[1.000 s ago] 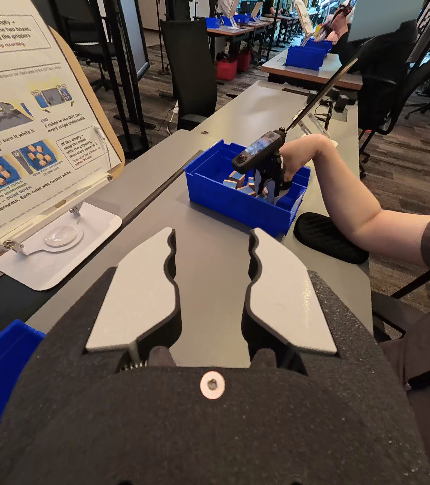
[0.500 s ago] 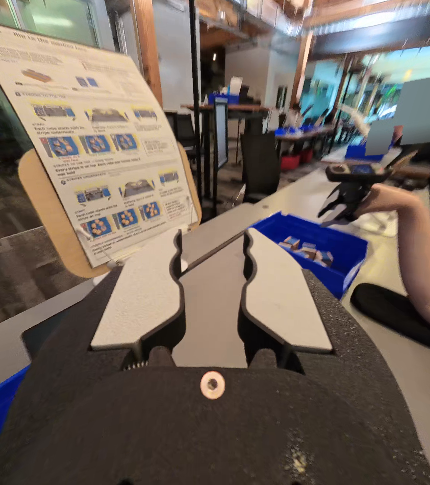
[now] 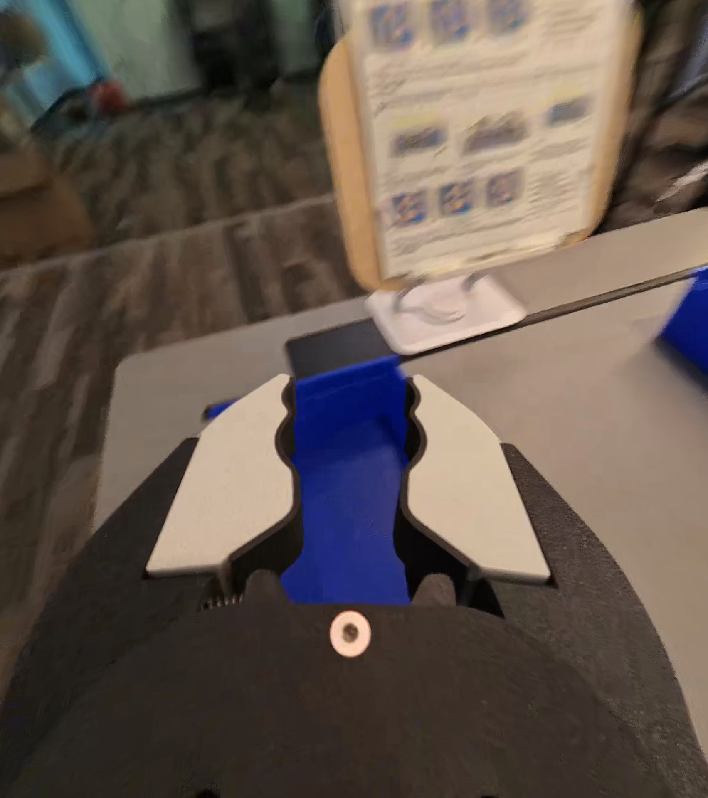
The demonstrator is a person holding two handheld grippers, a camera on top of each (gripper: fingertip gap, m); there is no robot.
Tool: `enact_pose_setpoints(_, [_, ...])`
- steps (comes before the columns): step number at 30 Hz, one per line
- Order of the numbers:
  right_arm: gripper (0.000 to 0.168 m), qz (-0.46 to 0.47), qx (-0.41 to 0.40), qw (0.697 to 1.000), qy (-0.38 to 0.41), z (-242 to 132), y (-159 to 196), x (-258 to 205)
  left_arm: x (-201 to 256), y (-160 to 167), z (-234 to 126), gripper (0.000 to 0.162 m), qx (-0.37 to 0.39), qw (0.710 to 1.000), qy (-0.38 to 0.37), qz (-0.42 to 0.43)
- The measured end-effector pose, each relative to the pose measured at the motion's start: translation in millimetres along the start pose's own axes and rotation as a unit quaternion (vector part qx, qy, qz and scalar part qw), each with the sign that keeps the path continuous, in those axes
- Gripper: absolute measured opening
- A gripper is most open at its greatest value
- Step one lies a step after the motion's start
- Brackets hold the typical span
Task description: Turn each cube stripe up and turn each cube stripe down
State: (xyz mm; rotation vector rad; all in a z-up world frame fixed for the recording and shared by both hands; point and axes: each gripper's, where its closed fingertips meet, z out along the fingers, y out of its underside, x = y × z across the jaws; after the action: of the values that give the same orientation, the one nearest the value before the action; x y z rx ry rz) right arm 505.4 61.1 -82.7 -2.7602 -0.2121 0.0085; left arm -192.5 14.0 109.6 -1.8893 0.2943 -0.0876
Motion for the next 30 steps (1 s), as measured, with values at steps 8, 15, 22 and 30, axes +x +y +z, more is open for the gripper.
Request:
enact_pose_setpoints(8, [0.016, -0.002, -0.083, 0.996, -0.040, 32, 17, -13, -90, 122, 17, 0.053, -0.249, 0.959, -0.091, -0.100])
enact_pose_setpoints(15, [0.018, -0.017, -0.116, 0.993, -0.008, 41, 22, -13, -103, 182, 35, 0.048, -0.358, 0.919, -0.084, -0.144])
enact_pose_setpoints(22, [0.014, -0.011, -0.111, 0.993, -0.025, 41, 22, -14, -89, 219, 38, 0.040, -0.447, 0.874, -0.060, -0.181])
enact_pose_setpoints(30, [0.009, 0.024, -0.120, 0.990, -0.065, 39, 25, -22, -74, 231, 43, 0.023, -0.485, 0.848, -0.039, -0.211])
